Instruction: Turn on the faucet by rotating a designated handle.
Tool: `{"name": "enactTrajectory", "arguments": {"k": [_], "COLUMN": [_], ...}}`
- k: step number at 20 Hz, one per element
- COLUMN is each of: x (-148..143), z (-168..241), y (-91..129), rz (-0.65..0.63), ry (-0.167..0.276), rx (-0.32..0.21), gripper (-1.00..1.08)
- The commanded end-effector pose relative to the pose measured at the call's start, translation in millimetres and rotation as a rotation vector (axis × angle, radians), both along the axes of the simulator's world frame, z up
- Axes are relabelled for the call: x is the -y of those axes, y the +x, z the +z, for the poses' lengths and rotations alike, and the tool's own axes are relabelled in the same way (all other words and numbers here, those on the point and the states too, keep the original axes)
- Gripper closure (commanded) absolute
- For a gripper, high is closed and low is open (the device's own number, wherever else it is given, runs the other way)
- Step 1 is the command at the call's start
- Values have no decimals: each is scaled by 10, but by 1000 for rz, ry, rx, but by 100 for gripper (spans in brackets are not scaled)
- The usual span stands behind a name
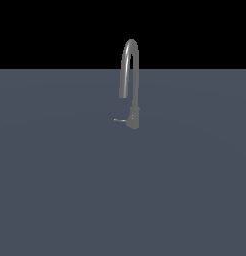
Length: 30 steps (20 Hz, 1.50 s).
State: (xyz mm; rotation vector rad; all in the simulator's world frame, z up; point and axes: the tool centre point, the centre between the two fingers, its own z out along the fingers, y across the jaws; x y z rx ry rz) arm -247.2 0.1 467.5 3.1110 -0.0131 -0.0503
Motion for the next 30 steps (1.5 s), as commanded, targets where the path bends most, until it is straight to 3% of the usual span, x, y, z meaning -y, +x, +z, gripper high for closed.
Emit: {"name": "enactTrajectory", "arguments": {"k": [1,7,13,30], "x": [0,-10,-45,-253], "z": [0,-44,-175,-891], "y": [0,60,231,974], "rz": [0,32,127,580], "ry": [0,-30,-117,-533], "rx": [0,-5,-18,-81], "gripper": [108,108,108,108]}}
